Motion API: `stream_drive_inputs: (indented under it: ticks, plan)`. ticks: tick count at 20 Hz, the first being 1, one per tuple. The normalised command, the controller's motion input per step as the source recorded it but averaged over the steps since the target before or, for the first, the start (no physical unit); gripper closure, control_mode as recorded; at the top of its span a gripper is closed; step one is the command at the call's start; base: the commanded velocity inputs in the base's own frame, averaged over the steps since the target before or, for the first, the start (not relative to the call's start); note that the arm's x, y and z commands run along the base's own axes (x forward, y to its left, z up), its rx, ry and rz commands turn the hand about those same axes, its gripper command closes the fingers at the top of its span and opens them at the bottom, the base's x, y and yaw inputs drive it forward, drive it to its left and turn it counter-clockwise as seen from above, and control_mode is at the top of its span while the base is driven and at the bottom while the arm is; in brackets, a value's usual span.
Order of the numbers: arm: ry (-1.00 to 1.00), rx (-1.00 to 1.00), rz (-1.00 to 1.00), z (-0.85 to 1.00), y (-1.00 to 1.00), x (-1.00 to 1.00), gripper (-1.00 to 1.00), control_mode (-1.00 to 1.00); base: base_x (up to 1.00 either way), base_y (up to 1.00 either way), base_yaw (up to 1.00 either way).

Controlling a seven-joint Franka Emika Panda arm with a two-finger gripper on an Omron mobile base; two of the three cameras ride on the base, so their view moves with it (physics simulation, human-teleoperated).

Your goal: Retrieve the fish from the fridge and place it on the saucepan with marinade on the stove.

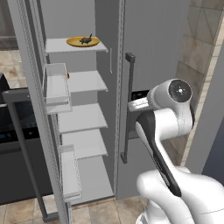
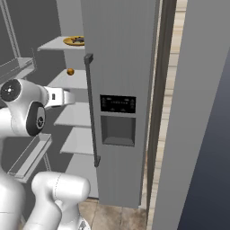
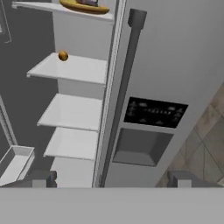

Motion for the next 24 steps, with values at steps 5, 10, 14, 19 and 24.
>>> stream_drive_inputs:
  ticks: [5,10,14,19,24]
  plan:
    - [-0.01,0.0,0.0,0.0,0.0,0.0,-1.0,-1.0,0.0,0.0,0.0]
    - [-0.04,0.0,0.0,0.0,0.04,0.0,-1.0,-1.0,0.0,0.0,0.0]
    - [-0.01,0.0,0.0,0.0,0.14,0.0,-1.0,-1.0,0.0,0.0,0.0]
    - [0.0,0.0,0.0,0.0,0.0,0.0,-1.0,1.0,0.0,0.5,-0.06]
    - [0.0,0.0,0.0,0.0,0.0,0.0,-1.0,1.0,0.21,0.42,-0.06]
